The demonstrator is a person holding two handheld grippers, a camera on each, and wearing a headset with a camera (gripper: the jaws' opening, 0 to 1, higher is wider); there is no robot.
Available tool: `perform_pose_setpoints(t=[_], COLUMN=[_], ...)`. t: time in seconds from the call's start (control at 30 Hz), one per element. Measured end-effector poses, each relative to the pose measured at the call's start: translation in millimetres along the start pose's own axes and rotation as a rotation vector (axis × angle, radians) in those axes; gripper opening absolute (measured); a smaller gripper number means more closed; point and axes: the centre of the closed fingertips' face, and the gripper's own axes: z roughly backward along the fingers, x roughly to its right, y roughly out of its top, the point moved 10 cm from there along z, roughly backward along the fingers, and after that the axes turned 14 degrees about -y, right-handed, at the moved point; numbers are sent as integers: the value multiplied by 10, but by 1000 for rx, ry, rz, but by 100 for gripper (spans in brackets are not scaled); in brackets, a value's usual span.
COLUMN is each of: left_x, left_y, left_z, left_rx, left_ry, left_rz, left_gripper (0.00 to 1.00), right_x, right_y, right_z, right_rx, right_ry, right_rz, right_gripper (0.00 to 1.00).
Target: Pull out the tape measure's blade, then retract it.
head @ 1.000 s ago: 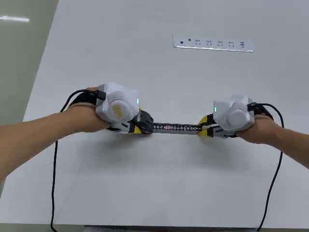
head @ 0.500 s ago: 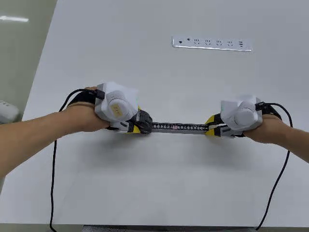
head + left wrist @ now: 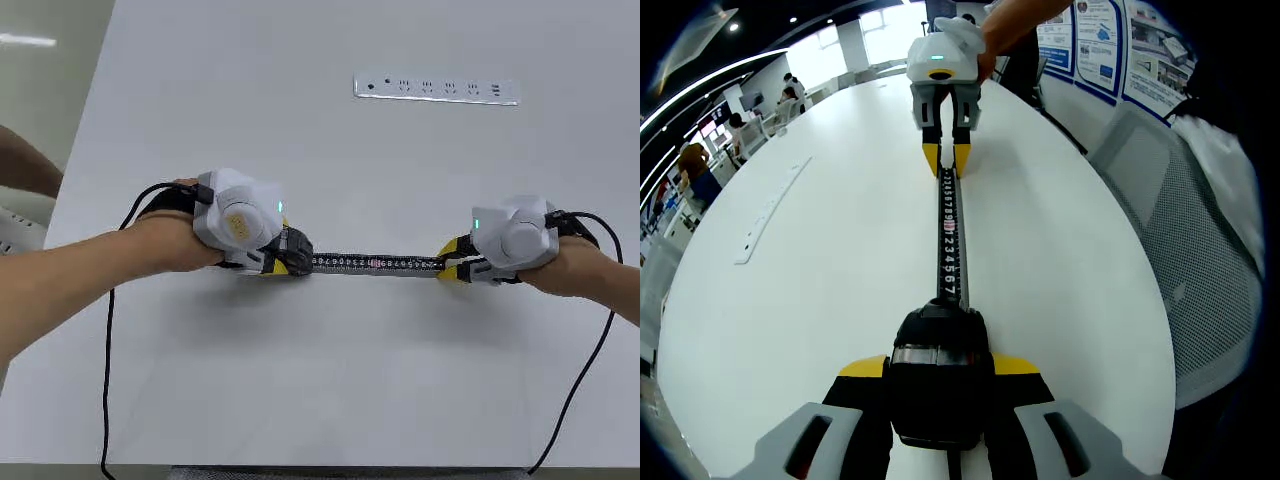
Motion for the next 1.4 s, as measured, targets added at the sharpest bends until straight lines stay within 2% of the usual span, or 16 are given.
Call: perform_pose_setpoints(t=[0.77, 1.3, 1.33, 1.37, 1.4], left_x=[-7, -3, 0, -5, 4], left_y=[16, 31, 11, 38, 13], left_z=[-1, 4, -13, -17, -13], left_rx=[-2, 0, -15, 24, 7], left_ry=[-5, -10, -3, -9, -9], left_rz=[6, 5, -8, -5, -2], left_gripper=[32, 32, 32, 32, 32], right_x=[33, 96, 97, 109, 103], right_y=[-120, -262, -262, -261, -255], right_z=[59, 115, 101, 100, 88], right_rx=[-17, -39, -38, -39, -45], right_ry=[3, 8, 3, 1, 6], right_rz=[-14, -19, -14, -18, -11], right_gripper=[11, 11, 11, 11, 11])
